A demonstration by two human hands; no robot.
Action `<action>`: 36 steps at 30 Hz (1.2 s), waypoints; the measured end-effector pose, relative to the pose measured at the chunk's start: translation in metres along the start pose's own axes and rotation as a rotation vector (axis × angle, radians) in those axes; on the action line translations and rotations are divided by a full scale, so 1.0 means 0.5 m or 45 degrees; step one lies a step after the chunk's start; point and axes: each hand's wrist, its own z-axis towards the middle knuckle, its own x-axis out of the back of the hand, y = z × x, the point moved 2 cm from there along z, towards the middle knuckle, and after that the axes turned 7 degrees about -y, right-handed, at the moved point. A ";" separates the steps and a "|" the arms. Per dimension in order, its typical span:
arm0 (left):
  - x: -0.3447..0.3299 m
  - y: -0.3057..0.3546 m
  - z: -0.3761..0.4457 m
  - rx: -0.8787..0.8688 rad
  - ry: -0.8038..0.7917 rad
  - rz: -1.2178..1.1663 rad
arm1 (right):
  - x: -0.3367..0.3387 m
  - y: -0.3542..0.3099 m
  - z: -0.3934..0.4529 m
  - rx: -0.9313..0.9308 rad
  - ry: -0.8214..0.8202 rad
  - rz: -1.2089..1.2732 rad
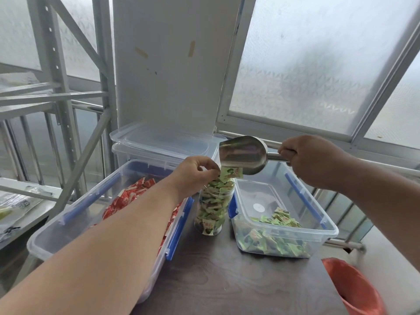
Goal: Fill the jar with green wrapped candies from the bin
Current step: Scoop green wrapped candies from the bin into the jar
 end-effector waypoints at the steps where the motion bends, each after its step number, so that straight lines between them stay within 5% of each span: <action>1: 0.001 0.000 0.000 0.019 0.001 -0.012 | 0.000 0.003 0.001 -0.021 0.035 0.027; 7: 0.014 0.003 -0.004 0.118 -0.092 -0.060 | -0.014 0.006 -0.005 -0.050 0.066 0.108; 17: 0.002 0.017 -0.009 0.023 0.044 -0.203 | -0.047 -0.002 -0.033 -0.026 -0.004 0.213; 26: -0.001 0.005 -0.001 0.090 -0.016 -0.017 | -0.060 0.021 -0.030 -0.066 0.046 0.343; 36: 0.008 -0.008 0.004 0.063 -0.124 -0.157 | -0.113 0.083 -0.010 -0.294 0.004 0.431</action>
